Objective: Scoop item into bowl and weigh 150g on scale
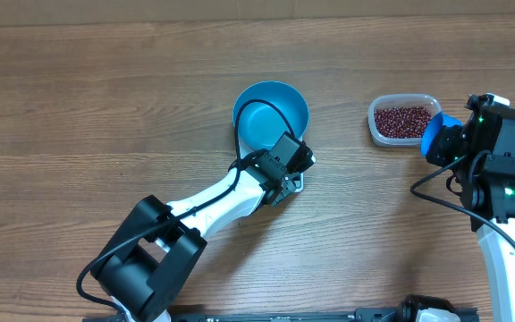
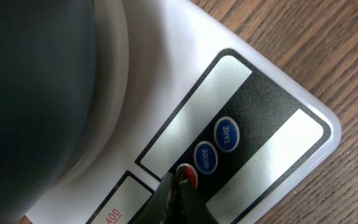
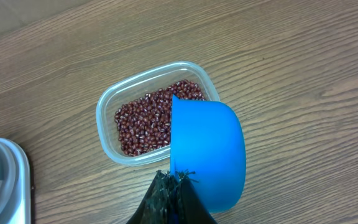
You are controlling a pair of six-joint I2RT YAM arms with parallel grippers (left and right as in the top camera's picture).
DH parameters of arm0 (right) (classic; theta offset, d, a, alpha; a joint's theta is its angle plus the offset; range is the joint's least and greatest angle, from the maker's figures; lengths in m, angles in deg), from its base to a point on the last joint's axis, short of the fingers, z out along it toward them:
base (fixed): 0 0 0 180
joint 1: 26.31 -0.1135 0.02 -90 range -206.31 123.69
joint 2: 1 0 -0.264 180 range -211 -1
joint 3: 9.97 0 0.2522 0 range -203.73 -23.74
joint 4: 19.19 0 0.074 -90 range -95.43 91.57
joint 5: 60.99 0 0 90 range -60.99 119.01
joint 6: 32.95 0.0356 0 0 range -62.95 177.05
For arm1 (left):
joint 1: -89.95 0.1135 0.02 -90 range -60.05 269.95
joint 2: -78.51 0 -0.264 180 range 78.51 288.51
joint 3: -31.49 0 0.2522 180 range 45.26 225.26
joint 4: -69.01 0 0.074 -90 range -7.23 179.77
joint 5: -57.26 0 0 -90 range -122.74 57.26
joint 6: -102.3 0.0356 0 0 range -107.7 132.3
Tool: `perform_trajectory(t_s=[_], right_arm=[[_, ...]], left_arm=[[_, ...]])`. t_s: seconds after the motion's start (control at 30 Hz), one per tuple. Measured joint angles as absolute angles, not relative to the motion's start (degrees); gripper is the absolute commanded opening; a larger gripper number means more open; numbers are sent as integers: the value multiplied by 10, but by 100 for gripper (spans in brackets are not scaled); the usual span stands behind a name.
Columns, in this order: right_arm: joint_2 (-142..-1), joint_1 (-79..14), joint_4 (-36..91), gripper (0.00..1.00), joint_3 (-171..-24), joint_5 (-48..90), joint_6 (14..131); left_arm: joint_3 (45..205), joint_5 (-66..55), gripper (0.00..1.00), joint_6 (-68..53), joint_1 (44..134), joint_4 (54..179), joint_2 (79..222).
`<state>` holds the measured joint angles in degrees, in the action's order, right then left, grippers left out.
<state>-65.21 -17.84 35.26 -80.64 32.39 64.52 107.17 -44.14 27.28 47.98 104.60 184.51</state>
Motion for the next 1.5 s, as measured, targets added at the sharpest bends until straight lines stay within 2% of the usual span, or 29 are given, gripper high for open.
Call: perform_trajectory(t_s=[1.5], right_arm=[[-652,-178,352,4,-806,324,645]], left_arm=[[1072,-420,4,305,480,1037,1847]])
